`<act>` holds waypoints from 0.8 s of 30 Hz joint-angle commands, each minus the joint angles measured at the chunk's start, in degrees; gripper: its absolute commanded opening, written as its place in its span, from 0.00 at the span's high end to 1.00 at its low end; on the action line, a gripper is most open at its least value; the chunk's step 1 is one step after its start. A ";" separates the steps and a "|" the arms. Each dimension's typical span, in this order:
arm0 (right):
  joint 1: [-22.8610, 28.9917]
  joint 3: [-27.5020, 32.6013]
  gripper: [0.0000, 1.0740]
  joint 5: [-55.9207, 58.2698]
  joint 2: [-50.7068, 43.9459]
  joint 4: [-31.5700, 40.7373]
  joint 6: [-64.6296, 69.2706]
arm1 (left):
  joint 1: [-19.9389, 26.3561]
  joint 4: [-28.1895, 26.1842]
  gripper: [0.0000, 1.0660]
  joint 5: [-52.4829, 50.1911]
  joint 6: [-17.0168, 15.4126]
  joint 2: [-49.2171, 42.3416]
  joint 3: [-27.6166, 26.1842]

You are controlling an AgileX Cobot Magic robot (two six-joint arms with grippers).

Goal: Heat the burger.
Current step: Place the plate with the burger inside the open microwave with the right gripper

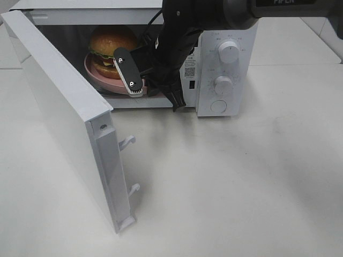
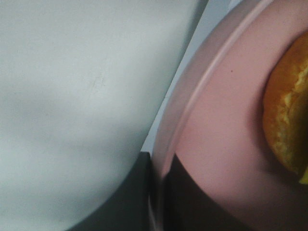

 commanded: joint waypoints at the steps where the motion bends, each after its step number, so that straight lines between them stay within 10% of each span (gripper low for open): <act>1: -0.46 -2.98 1.00 -0.74 0.74 -0.52 0.63 | 0.17 -0.29 0.18 -0.69 -0.06 -0.80 -0.06; 24: -0.46 -12.09 0.93 -3.15 8.54 -2.12 2.35 | 0.17 -0.29 0.18 -0.69 -0.06 -0.80 -0.06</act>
